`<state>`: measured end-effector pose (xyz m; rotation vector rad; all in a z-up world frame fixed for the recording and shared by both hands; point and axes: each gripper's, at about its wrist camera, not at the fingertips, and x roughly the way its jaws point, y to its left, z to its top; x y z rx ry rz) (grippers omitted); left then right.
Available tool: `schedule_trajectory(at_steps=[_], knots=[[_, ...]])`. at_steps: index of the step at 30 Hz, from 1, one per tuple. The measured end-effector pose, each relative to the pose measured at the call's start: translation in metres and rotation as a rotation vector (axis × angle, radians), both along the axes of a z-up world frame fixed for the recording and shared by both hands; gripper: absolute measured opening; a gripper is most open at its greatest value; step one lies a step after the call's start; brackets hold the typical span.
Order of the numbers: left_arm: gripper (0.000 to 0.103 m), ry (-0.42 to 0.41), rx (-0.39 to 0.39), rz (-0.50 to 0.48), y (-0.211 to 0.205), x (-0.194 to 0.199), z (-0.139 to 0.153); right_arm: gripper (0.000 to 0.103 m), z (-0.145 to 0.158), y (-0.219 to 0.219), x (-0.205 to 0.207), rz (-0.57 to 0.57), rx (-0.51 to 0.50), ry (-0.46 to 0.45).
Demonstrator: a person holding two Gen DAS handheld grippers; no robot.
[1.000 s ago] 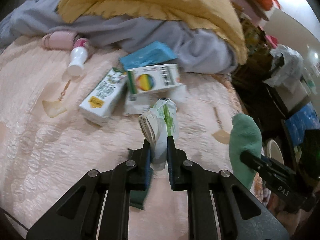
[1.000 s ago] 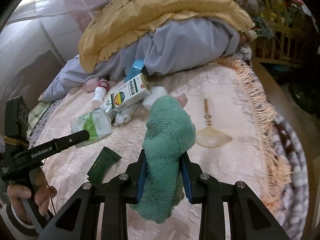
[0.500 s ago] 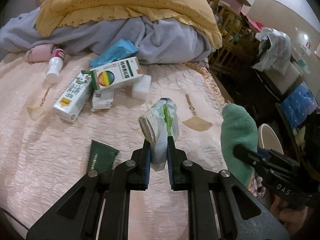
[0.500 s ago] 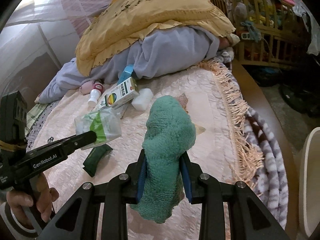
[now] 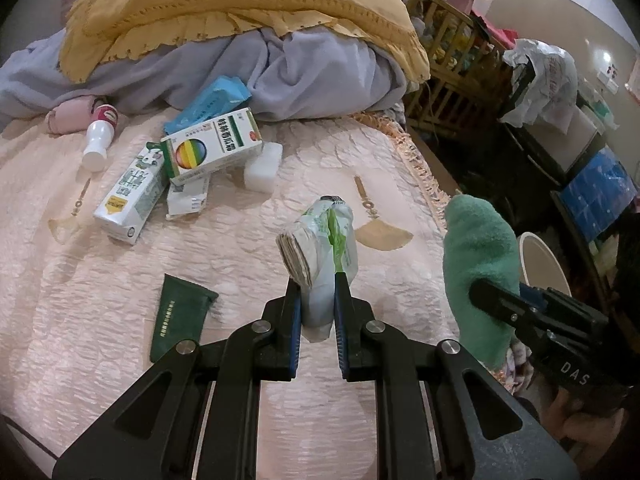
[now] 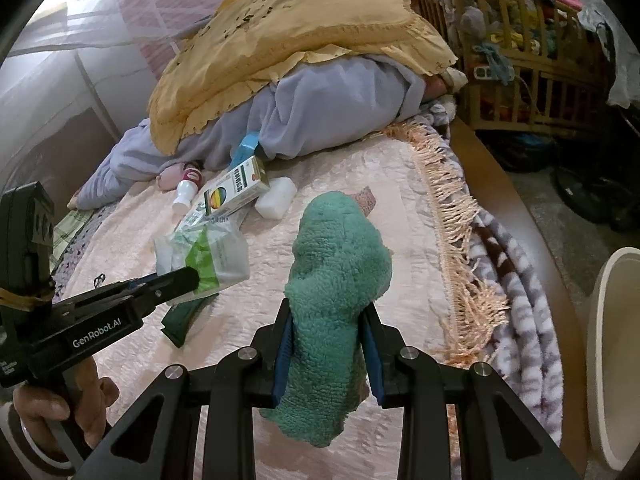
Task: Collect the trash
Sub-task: 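Carry the towel and bag over the cream bucket and open both grippers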
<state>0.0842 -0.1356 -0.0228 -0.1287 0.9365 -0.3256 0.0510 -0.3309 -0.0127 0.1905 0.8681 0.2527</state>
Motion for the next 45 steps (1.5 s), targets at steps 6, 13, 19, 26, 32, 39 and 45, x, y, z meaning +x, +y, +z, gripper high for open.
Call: schedule_trajectory(at_steps=[6, 13, 19, 26, 32, 39, 45], knots=[[0.012, -0.003, 0.002, -0.03, -0.017, -0.001, 0.0, 0.03, 0.001, -0.016, -0.005, -0.027, -0.005, 0.001], [0.012, -0.005, 0.008, -0.074, -0.044, -0.003, 0.001, 0.03, 0.001, -0.039, -0.012, -0.065, 0.001, 0.001], [0.012, -0.01, 0.01, -0.115, -0.07, -0.004, 0.004, 0.03, 0.004, -0.064, -0.022, -0.107, 0.007, -0.005], [0.012, -0.017, 0.018, -0.181, -0.109, -0.007, 0.007, 0.03, 0.005, -0.105, -0.038, -0.177, 0.012, -0.005], [0.012, -0.02, 0.015, -0.247, -0.148, -0.01, 0.009, 0.03, 0.006, -0.141, -0.052, -0.241, 0.004, -0.002], [0.012, -0.011, -0.006, -0.325, -0.192, -0.017, 0.009, 0.03, 0.004, -0.183, -0.069, -0.328, 0.002, 0.006], [0.012, -0.002, -0.017, -0.39, -0.229, -0.022, 0.006, 0.03, -0.002, -0.216, -0.082, -0.403, 0.012, 0.025]])
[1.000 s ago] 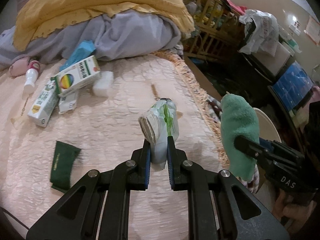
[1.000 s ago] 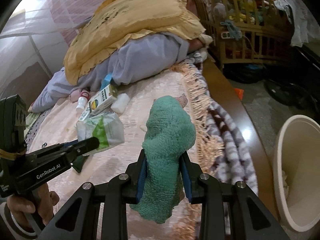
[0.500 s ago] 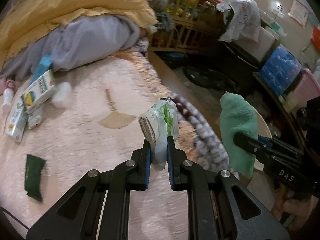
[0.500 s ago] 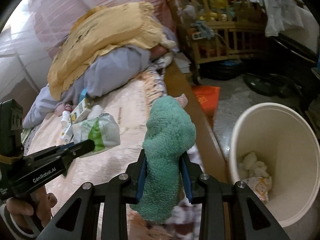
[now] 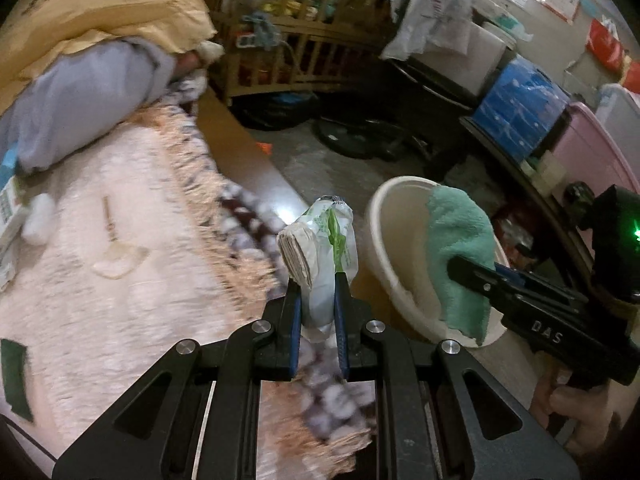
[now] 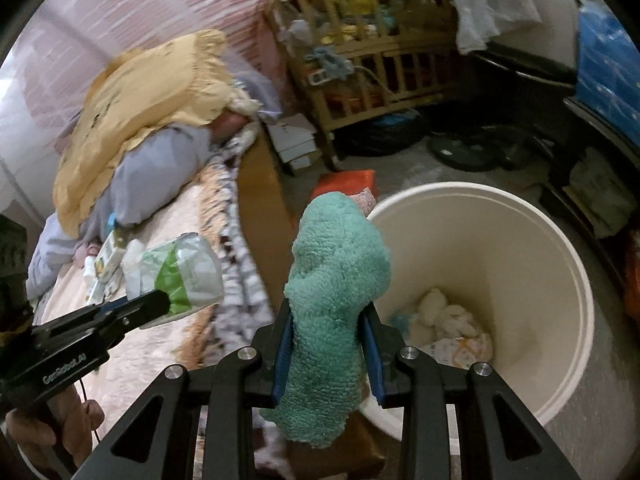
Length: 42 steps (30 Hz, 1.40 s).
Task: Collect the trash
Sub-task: 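Carry the towel and bag over the cream bucket and open both grippers, then move both open grippers back over the bed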
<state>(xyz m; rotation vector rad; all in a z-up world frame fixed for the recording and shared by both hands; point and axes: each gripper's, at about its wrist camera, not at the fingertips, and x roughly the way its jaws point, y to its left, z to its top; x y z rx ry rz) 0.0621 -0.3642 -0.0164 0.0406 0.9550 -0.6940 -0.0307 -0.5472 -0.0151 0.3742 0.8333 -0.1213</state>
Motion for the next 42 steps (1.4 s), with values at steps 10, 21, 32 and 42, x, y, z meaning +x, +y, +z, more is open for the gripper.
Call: schedule_trajectory(at_steps=[10, 21, 32, 42], knots=[[0.012, 0.026, -0.015, -0.082, -0.049, -0.004, -0.008, 0.03, -0.011, -0.047, -0.014, -0.093, 0.009, 0.022], [0.012, 0.07, -0.043, -0.139, -0.089, -0.001, -0.022, 0.03, -0.025, -0.082, -0.017, -0.16, 0.02, 0.053], [0.025, 0.088, -0.075, -0.188, -0.103, -0.002, -0.029, 0.044, -0.036, -0.095, -0.014, -0.213, 0.004, 0.071], [0.046, 0.104, -0.065, -0.099, -0.064, 0.007, -0.028, 0.048, -0.043, -0.075, -0.008, -0.162, 0.02, 0.099]])
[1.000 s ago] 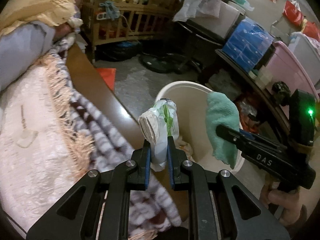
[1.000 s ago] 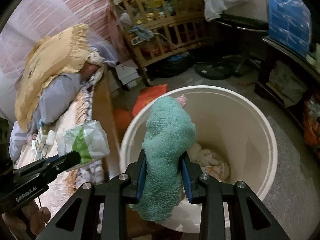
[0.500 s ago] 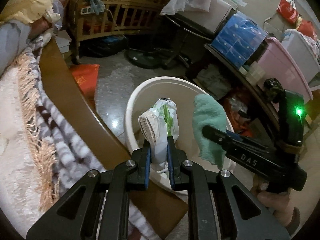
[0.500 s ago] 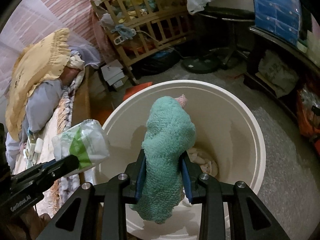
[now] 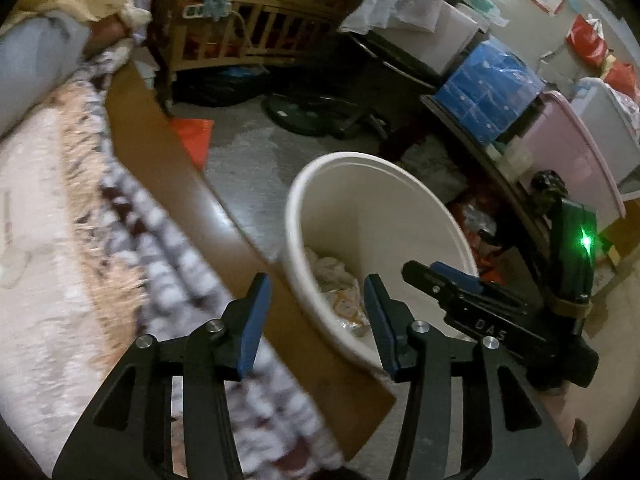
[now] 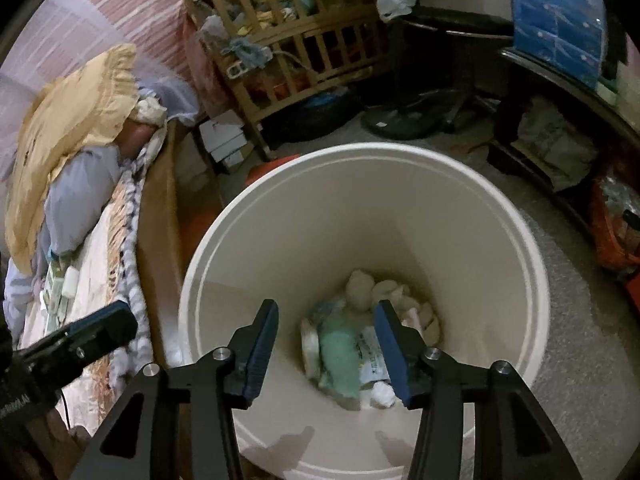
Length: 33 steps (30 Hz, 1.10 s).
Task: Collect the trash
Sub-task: 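Move both open grippers back over the bed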
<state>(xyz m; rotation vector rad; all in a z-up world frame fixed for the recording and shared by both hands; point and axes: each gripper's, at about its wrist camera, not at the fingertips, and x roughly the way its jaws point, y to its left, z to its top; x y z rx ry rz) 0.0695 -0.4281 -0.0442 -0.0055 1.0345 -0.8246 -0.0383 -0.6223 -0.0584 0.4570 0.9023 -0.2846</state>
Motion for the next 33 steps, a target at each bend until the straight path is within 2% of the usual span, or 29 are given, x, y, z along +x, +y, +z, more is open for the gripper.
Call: schedule_trajectory(at_steps=[9, 15, 18, 33], knots=[[0.046, -0.1, 0.099, 0.12, 0.061, 0.0, 0.007, 0.048, 0.011, 0.042, 0.012, 0.074, 0.007, -0.021], [0.047, -0.117, 0.135, 0.222, 0.112, 0.001, 0.007, 0.049, 0.021, 0.089, 0.03, 0.161, 0.005, -0.036], [0.047, -0.119, 0.164, 0.276, 0.144, 0.005, 0.005, 0.056, 0.025, 0.116, 0.041, 0.209, 0.005, -0.042], [0.047, -0.138, 0.249, 0.504, 0.281, 0.002, 0.004, 0.057, 0.019, 0.262, 0.085, 0.475, -0.008, -0.039]])
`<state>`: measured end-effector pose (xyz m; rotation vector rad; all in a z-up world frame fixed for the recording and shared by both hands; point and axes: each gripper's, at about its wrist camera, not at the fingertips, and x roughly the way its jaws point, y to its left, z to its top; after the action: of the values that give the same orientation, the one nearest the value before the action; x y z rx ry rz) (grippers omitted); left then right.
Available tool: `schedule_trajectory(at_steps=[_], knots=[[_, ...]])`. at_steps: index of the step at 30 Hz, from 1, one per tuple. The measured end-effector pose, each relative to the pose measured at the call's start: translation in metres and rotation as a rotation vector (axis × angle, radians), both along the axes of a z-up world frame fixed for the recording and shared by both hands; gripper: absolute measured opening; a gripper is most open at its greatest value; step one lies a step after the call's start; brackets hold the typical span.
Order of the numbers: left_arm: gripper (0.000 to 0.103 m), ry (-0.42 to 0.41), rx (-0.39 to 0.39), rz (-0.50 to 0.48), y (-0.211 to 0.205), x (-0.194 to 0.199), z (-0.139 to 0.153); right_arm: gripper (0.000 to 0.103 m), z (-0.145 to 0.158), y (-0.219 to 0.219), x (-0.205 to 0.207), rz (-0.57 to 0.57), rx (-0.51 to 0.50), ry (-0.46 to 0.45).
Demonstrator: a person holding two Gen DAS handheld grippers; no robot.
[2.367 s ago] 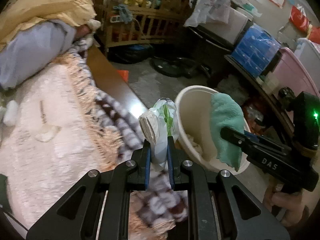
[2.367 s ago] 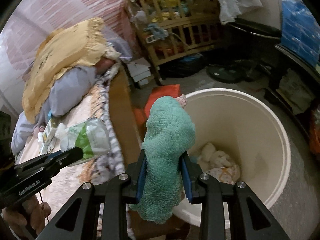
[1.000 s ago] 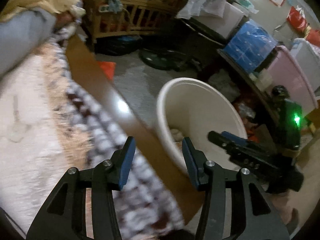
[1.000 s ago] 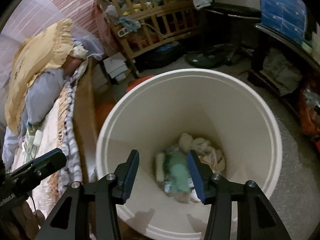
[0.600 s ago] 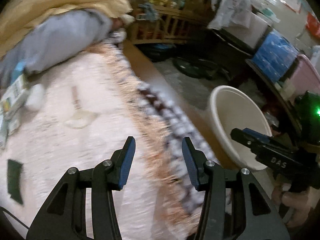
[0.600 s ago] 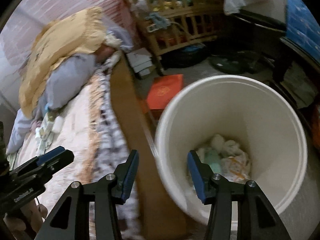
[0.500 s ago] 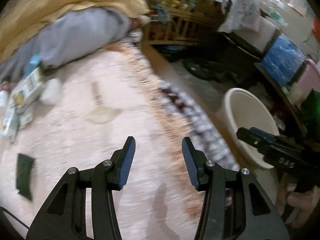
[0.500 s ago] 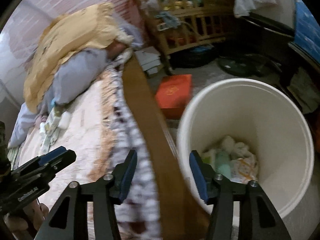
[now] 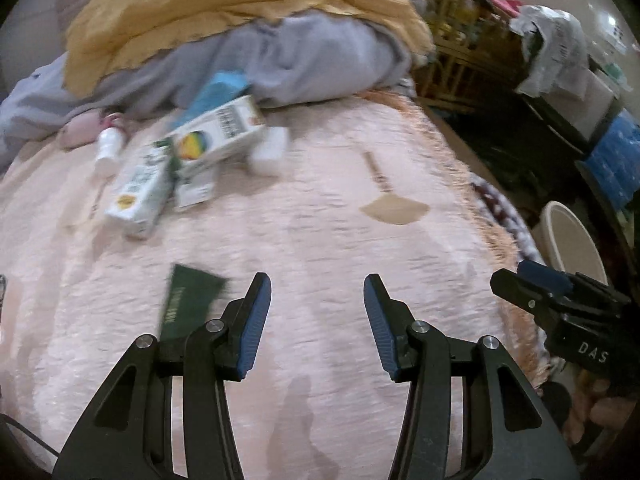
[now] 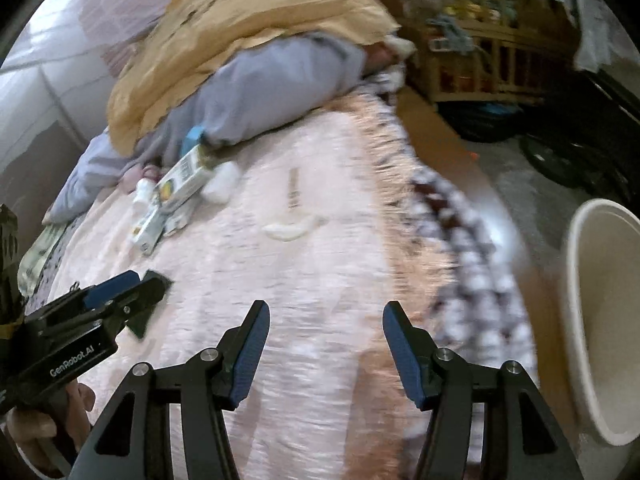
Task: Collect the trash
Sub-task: 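Move both open grippers back over the bed, then grasp the dark green wrapper with the left gripper while the right gripper grasps the white sponge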
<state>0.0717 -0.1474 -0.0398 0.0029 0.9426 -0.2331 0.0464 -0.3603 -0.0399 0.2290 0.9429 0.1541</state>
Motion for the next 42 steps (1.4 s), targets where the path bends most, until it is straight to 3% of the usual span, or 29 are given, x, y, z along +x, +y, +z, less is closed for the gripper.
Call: schedule_trajectory(at_steps=[9, 18, 42], knots=[[0.047, 0.016, 0.014, 0.083, 0.058, -0.01, -0.003, 0.057, -0.005, 0.062, 0.01, 0.101, -0.007, 0.007], [0.047, 0.058, -0.012, 0.126, 0.112, -0.025, -0.014, 0.058, -0.006, 0.092, 0.015, 0.15, -0.001, 0.01], [0.047, 0.146, -0.051, 0.116, 0.101, -0.003, -0.059, 0.062, -0.017, 0.101, 0.024, 0.16, -0.021, 0.05]])
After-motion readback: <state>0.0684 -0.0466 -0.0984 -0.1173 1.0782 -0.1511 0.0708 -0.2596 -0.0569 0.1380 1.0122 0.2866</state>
